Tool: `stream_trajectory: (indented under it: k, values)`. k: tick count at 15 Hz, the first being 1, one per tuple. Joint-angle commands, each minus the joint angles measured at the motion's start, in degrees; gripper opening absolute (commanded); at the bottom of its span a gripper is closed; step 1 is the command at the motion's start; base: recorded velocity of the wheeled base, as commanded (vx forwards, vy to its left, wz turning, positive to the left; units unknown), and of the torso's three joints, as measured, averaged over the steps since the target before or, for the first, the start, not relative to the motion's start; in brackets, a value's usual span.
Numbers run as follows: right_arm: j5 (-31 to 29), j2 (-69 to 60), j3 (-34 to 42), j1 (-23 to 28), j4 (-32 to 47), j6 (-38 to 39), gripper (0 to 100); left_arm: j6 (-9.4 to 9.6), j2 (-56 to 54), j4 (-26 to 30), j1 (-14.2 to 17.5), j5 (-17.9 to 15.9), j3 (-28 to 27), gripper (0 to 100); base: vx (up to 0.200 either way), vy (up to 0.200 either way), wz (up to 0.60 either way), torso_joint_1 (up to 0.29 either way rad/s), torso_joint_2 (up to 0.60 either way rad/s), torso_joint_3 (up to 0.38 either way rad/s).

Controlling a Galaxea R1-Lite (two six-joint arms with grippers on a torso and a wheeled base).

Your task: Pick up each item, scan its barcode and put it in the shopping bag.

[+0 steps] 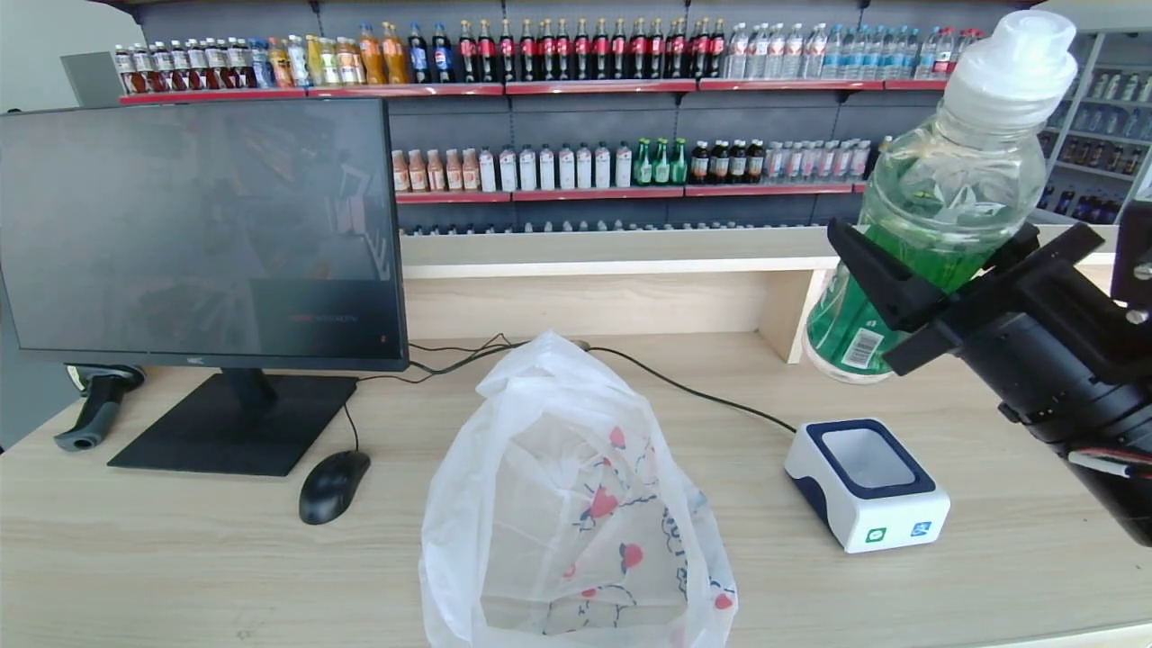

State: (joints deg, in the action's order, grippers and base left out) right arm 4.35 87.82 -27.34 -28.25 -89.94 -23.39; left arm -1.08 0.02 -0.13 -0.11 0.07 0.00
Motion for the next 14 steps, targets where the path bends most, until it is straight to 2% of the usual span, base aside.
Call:
stream_trajectory:
  k: [1, 2, 3, 5, 6, 9, 14]
  values:
    - [-0.31, 1.30, -0.34, -0.14, -0.06, 2.48, 0, -0.06, -0.02, -0.04, 0.02, 0.01, 0.00, 100, 0.000, 0.000, 0.00, 0.000, 0.00, 0.000]
    - [-1.36, 1.74, -0.25, -0.14, -0.06, 4.50, 0, -0.06, -0.02, 0.05, 0.11, 0.01, 0.00, 100, 0.000, 0.000, 0.00, 0.000, 0.00, 0.000]
    - [-4.88, 2.35, -0.43, -0.14, -0.06, 8.72, 0, -0.15, -0.02, 0.05, 0.02, 0.01, 0.00, 100, 0.000, 0.000, 0.00, 0.000, 0.00, 0.000]
    - [-6.55, 2.71, -0.08, -0.14, -0.06, 11.35, 0, -0.06, -0.02, 0.05, 0.02, 0.01, 0.00, 100, 0.000, 0.000, 0.00, 0.000, 0.00, 0.000]
    - [-9.36, 3.76, 0.71, -0.14, -0.06, 15.48, 0, -0.06, -0.02, 0.05, 0.02, 0.01, 0.00, 100, 0.000, 0.000, 0.00, 0.000, 0.00, 0.000]
    - [-17.98, 4.73, 1.59, 1.44, -0.06, 21.11, 0, -0.06, -0.02, 0.05, 0.02, 0.01, 0.00, 100, 0.000, 0.000, 0.00, 0.000, 0.00, 0.000]
    - [-19.12, 6.49, -0.08, 2.23, -0.06, 23.57, 0, -0.06, -0.02, 0.05, 0.02, 0.01, 0.00, 100, 0.000, 0.000, 0.00, 0.000, 0.00, 0.000]
